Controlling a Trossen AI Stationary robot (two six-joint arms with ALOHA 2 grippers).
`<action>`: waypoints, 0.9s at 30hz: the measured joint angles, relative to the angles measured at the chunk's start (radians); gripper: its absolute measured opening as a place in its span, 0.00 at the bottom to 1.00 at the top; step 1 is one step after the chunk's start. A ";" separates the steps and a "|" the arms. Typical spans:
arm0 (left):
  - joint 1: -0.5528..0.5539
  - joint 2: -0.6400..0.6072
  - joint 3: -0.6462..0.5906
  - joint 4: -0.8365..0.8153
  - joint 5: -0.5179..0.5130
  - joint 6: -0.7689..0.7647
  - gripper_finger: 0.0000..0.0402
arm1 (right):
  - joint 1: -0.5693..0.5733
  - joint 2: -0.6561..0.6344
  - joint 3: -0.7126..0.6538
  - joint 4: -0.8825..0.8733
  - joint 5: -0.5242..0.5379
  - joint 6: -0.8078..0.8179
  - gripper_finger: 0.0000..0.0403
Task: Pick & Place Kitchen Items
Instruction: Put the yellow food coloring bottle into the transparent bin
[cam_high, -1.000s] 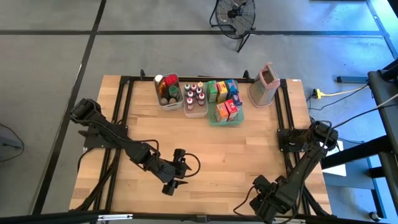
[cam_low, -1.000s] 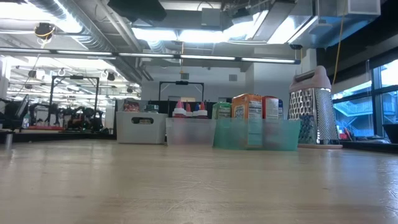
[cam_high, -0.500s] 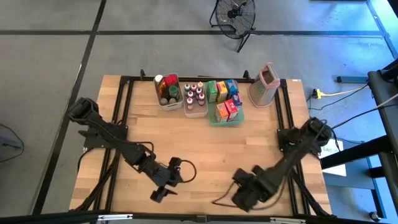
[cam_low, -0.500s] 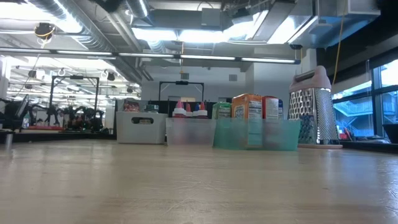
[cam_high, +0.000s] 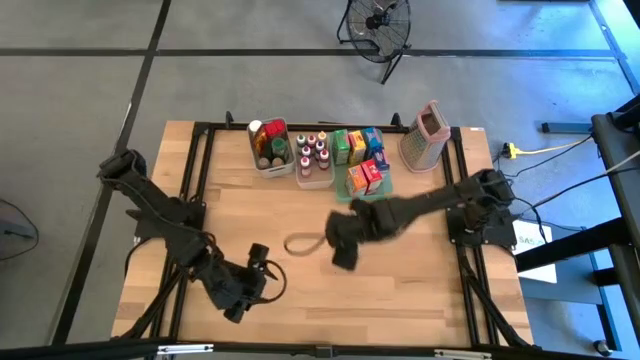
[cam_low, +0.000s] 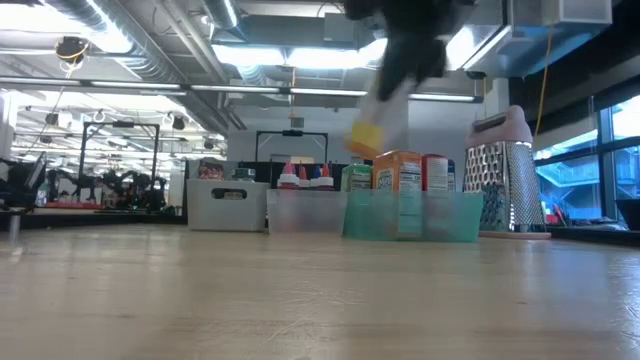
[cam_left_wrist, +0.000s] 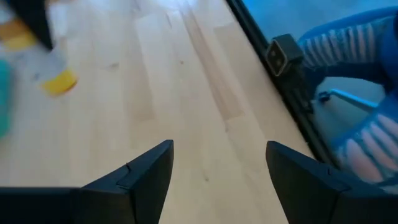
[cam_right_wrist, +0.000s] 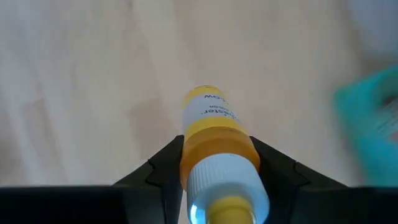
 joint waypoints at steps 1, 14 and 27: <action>-0.011 -0.007 0.000 -0.008 -0.027 0.007 0.62 | -0.031 0.000 0.015 0.000 0.003 -0.049 0.37; -0.061 -0.049 0.000 -0.146 -0.197 0.040 0.62 | -0.385 0.001 0.116 0.053 -0.004 -0.419 0.37; -0.027 -0.049 0.000 -0.193 -0.151 0.073 0.62 | -0.510 0.168 0.117 0.152 -0.041 -0.546 0.37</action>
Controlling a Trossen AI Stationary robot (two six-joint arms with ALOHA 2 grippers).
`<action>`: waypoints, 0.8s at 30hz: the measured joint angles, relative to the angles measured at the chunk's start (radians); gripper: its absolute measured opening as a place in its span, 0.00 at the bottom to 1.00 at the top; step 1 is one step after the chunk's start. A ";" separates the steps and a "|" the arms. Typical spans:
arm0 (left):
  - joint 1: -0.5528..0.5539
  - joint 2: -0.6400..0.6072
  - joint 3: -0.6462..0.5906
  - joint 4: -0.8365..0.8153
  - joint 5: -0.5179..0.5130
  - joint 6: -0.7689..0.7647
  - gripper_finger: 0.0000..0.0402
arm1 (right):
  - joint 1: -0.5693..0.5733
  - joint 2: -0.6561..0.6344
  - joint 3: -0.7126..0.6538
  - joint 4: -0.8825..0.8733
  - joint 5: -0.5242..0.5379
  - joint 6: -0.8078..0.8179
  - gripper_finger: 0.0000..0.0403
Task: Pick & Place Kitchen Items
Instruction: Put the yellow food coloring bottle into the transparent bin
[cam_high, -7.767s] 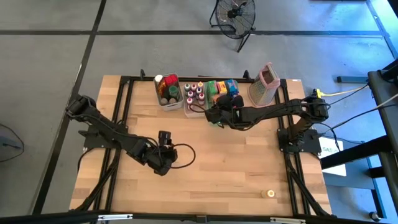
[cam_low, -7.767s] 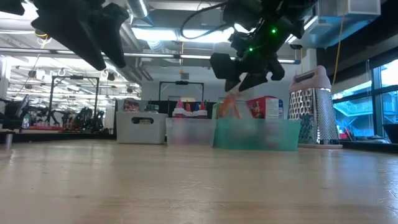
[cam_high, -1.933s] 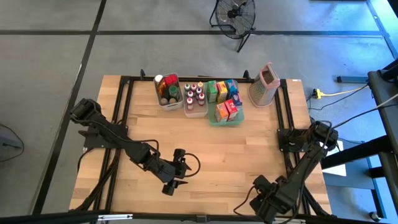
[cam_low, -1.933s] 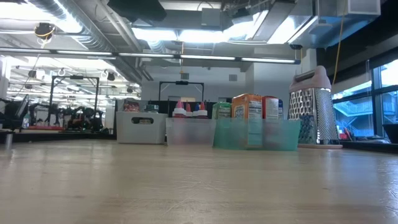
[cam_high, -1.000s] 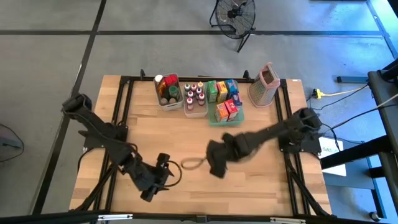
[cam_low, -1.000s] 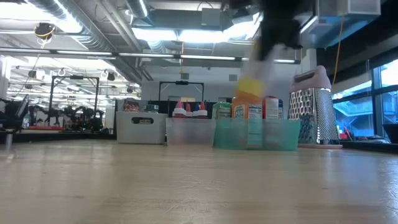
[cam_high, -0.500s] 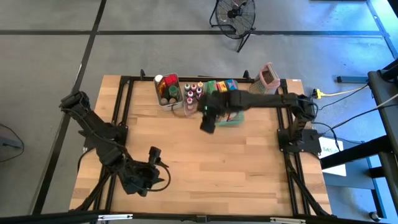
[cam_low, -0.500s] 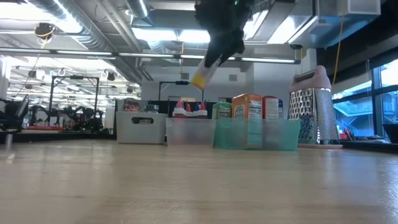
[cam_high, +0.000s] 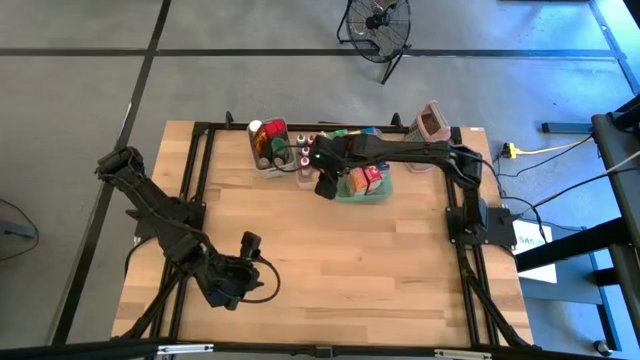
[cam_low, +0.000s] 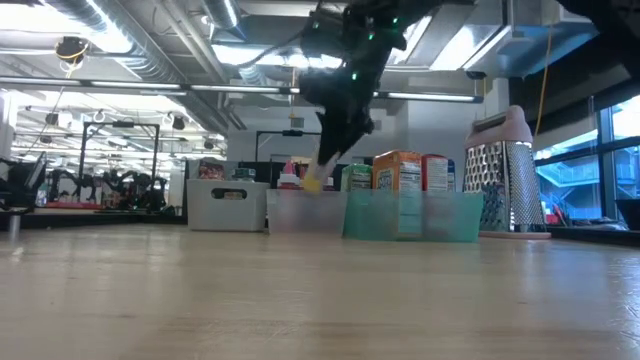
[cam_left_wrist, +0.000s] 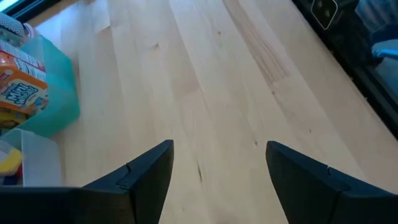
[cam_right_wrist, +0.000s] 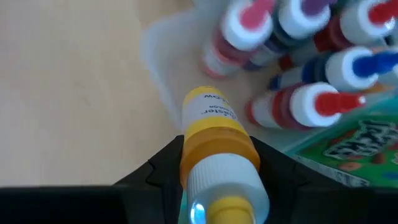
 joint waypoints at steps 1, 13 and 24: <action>0.000 0.000 0.000 0.000 0.000 0.007 0.62 | -0.001 0.011 0.000 -0.003 0.021 0.000 0.37; 0.000 0.000 0.000 0.002 -0.002 0.008 0.62 | -0.007 0.080 -0.001 -0.020 0.068 -0.007 0.37; 0.000 0.001 0.000 0.003 -0.002 -0.028 0.62 | -0.017 0.080 -0.001 -0.022 0.065 -0.002 0.45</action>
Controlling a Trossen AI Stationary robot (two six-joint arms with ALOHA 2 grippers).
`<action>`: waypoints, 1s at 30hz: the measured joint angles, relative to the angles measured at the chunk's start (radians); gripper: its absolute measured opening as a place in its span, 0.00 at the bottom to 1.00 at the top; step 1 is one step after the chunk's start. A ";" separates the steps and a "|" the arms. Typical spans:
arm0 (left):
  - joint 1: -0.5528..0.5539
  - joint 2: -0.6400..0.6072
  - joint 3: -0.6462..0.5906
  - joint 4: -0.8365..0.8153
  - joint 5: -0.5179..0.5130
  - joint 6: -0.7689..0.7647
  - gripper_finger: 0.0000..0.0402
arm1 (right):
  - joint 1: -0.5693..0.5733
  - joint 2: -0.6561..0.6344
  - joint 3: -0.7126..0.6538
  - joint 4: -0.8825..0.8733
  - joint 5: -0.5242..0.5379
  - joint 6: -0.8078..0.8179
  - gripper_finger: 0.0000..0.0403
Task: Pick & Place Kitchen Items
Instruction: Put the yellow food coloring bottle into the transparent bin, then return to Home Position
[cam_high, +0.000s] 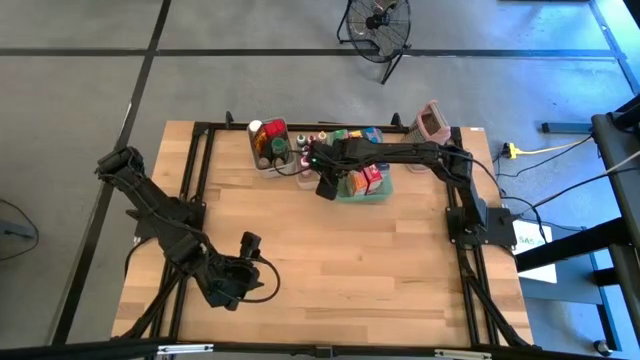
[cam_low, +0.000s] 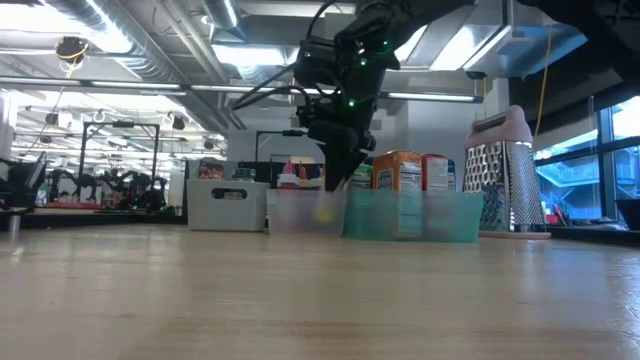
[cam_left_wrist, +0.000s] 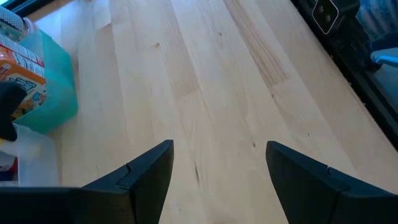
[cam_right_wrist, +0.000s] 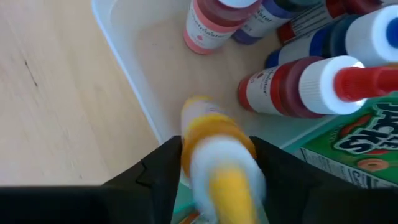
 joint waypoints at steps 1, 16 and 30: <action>0.000 0.000 0.000 0.000 0.000 -0.003 0.62 | -0.001 0.000 0.000 0.000 0.000 0.001 0.47; -0.001 0.000 0.000 0.002 0.025 -0.023 0.62 | 0.006 -0.006 0.014 -0.039 -0.020 0.003 0.62; 0.008 0.000 -0.001 0.002 0.019 -0.018 0.62 | 0.152 -0.007 0.480 -0.654 -0.026 0.120 0.57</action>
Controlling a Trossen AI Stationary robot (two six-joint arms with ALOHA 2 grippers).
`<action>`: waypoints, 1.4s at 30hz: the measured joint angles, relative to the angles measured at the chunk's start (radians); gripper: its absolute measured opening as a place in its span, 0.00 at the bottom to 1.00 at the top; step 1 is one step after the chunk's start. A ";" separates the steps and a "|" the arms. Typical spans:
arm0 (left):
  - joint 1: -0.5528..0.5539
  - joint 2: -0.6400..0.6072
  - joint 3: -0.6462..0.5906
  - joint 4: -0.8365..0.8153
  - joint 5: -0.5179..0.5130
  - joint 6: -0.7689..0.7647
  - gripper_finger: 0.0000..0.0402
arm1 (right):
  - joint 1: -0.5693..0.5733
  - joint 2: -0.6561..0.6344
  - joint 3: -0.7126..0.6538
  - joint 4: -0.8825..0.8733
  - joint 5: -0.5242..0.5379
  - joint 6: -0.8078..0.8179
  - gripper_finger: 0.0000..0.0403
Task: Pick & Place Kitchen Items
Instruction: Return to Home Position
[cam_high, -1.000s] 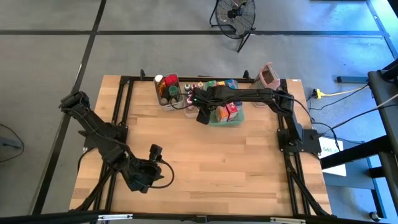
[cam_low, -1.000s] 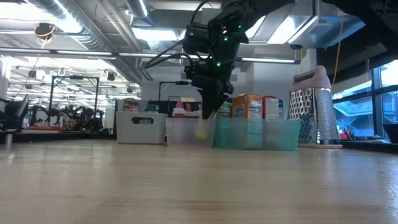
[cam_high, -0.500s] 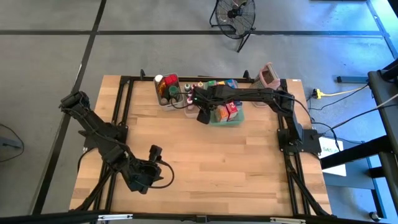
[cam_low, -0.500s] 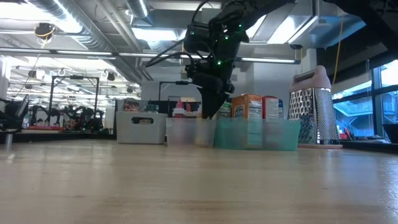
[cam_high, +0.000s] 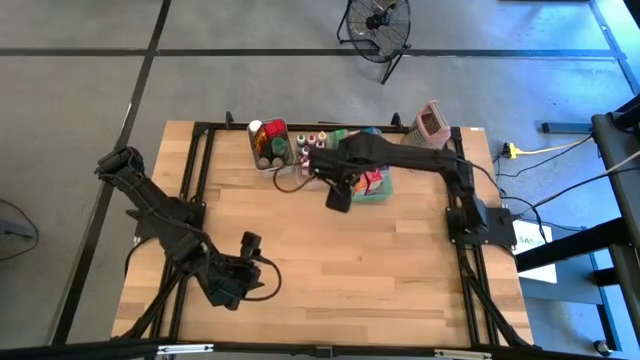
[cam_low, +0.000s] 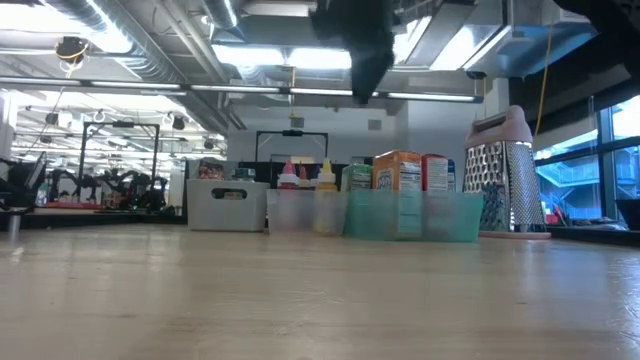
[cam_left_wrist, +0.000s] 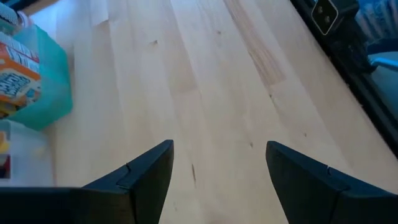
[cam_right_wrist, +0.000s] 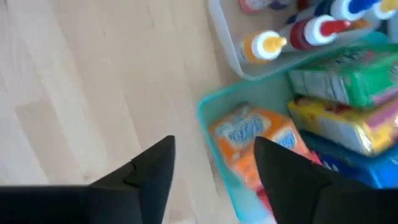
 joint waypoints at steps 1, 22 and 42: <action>0.000 0.000 0.000 0.000 0.000 0.012 0.62 | 0.020 0.000 0.034 -0.040 0.006 0.012 0.55; 0.146 -0.097 0.001 -0.100 0.037 0.129 0.15 | 0.484 -0.470 -0.149 -0.071 0.168 0.096 0.01; 0.321 -0.695 -0.370 0.313 0.176 0.287 0.00 | 0.639 -1.593 -1.486 0.796 0.248 0.250 0.00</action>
